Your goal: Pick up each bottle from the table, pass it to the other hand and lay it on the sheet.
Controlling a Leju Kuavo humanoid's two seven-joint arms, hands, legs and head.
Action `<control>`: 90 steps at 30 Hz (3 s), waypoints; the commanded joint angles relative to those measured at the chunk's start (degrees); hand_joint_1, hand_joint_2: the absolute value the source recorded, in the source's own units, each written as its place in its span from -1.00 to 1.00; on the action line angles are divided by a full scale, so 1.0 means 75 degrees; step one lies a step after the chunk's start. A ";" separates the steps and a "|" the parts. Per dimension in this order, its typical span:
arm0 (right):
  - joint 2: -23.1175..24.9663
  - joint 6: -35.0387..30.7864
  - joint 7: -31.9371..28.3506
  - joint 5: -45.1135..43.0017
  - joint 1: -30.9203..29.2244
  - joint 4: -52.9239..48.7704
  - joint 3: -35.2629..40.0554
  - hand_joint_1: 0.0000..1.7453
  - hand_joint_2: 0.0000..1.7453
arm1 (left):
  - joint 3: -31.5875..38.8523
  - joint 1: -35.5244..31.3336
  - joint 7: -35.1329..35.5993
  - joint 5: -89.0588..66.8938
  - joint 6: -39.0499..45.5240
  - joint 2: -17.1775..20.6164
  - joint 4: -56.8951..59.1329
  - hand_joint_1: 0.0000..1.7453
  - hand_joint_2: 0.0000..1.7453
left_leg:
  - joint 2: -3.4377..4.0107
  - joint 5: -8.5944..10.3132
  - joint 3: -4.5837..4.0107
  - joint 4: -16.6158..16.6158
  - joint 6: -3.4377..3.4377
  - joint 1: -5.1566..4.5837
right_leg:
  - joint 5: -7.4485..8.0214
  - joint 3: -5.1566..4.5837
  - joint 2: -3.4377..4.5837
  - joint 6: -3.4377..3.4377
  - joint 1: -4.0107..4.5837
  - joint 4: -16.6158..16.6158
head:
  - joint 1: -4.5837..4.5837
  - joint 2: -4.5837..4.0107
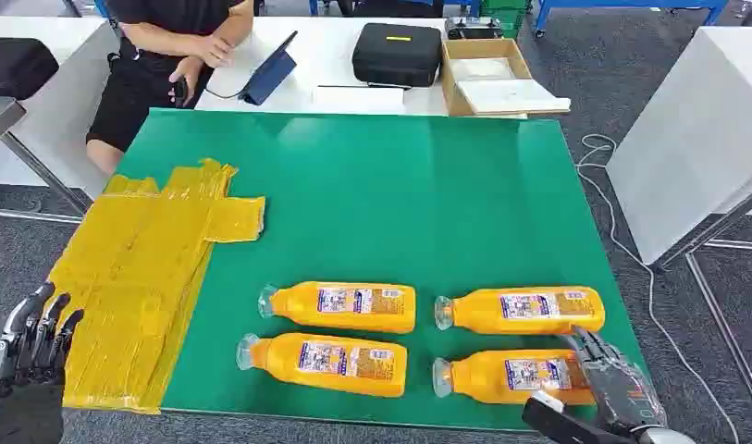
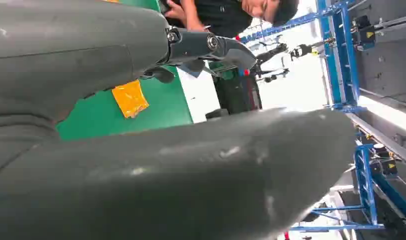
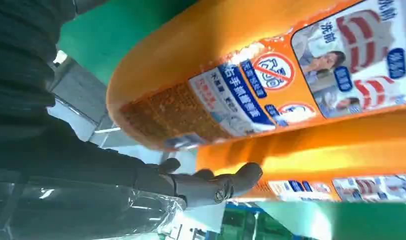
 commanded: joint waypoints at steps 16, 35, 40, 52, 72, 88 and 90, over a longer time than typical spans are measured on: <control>0.0532 0.0710 -0.0273 -0.0164 -0.0675 0.2071 0.0151 -1.00 1.00 | -0.0288 -0.0157 -0.0003 -0.0077 0.0045 0.0341 0.0460 -1.00 -1.00 | -0.0013 0.0017 0.0024 -0.0015 -0.0029 0.0014 | 0.0018 0.0019 -0.0015 -0.0012 0.0013 -0.0031 | 0.0006 0.0000; 0.0640 0.0732 -0.0215 -0.0201 -0.0653 0.1968 0.0128 -1.00 1.00 | -0.0389 -0.0235 0.0004 -0.0048 0.0199 0.0504 0.0558 -1.00 -1.00 | -0.0014 0.0006 0.0055 -0.0015 -0.0041 0.0013 | 0.0022 -0.0002 -0.0010 -0.0005 0.0013 -0.0035 | 0.0006 0.0000; 0.0875 0.0775 -0.0121 -0.0090 -0.0701 0.1859 0.0104 -1.00 1.00 | -0.0531 -0.0250 0.0050 0.0036 0.0350 0.0638 0.0586 -1.00 -1.00 | -0.0009 0.0000 0.0066 -0.0012 -0.0034 0.0011 | 0.0016 0.0006 -0.0002 -0.0002 0.0011 -0.0029 | 0.0006 0.0000; 0.0842 0.1011 -0.0194 -0.0116 -0.0331 0.1481 -0.0283 0.96 1.00 | -0.1570 -0.0523 0.0184 0.0230 0.1384 0.1480 0.1041 -1.00 -1.00 | -0.0030 0.0006 0.0070 -0.0010 -0.0034 0.0009 | 0.0015 0.0009 -0.0023 -0.0001 0.0008 -0.0027 | 0.0006 0.0000; 0.0807 0.1065 -0.0260 -0.0136 -0.0246 0.1246 -0.0301 1.00 1.00 | -0.1730 -0.0294 0.0074 0.0445 0.1761 0.1841 0.1062 -1.00 -1.00 | -0.0014 0.0001 0.0064 -0.0006 -0.0036 0.0013 | 0.0012 -0.0001 -0.0010 -0.0003 0.0011 -0.0025 | 0.0006 0.0000; 0.0582 0.1006 -0.0575 -0.0703 0.0614 -0.0682 -0.0682 1.00 1.00 | -0.1372 0.0087 -0.0008 0.0456 0.1514 0.1572 0.0829 -1.00 -1.00 | 0.0009 0.0005 0.0007 0.0004 -0.0029 0.0007 | 0.0014 0.0018 0.0017 0.0003 0.0005 -0.0009 | 0.0003 0.0000; 0.0582 0.1006 -0.0575 -0.0703 0.0614 -0.0682 -0.0682 1.00 1.00 | -0.1372 0.0087 -0.0008 0.0456 0.1514 0.1572 0.0829 -1.00 -1.00 | 0.0003 0.0006 0.0006 0.0003 -0.0021 0.0004 | 0.0012 0.0016 0.0012 0.0006 0.0002 -0.0006 | 0.0006 0.0000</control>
